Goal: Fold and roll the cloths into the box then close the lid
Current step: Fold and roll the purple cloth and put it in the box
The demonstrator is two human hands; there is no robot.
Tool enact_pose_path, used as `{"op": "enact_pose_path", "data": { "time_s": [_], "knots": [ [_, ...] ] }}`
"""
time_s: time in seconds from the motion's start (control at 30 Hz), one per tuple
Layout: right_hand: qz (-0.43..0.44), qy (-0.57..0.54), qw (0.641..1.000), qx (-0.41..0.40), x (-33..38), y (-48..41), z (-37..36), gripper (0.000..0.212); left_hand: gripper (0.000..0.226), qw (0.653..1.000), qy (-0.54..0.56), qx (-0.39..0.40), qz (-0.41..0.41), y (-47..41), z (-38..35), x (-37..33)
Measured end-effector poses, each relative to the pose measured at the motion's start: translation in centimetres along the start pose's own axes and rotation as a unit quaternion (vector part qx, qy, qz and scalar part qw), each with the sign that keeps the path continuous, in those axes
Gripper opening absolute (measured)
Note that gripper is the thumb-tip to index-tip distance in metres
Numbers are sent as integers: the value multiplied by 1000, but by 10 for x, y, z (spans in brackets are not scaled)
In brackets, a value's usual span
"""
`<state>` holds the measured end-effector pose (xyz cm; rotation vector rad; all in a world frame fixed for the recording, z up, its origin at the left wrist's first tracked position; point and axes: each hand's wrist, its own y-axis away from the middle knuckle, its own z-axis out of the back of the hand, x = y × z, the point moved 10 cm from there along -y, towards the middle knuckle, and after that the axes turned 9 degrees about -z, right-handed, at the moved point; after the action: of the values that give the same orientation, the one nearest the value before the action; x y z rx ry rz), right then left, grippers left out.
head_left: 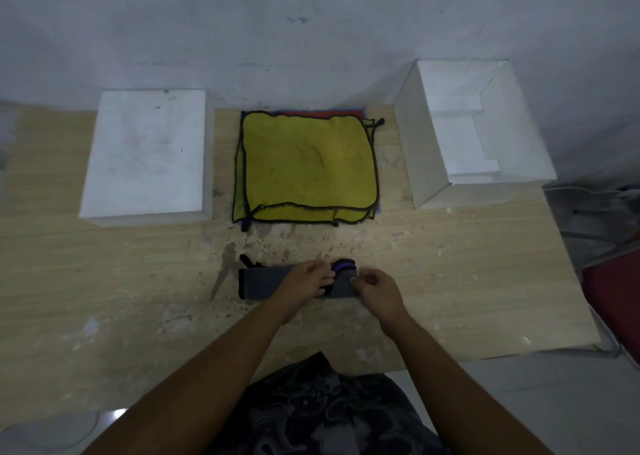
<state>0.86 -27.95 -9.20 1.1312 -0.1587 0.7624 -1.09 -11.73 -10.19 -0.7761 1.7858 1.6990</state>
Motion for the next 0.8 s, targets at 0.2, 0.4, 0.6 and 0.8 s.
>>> {"op": "enact_pose_path", "data": {
  "time_s": [0.2,0.4,0.6,0.8],
  "knots": [
    [-45,-193,974,109,8,14,-16,24,40,999,43,-11,15,1,11,2],
    [30,-115,982,149,28,28,-37,20,22,998,-19,-10,-51,8,37,1],
    [53,-86,979,175,38,34,-65,18,36,980,-148,-96,-92,18,73,2],
    [38,9,999,15,24,21,-49,6,21,960,-226,-139,-90,17,91,7]
  ]
}}
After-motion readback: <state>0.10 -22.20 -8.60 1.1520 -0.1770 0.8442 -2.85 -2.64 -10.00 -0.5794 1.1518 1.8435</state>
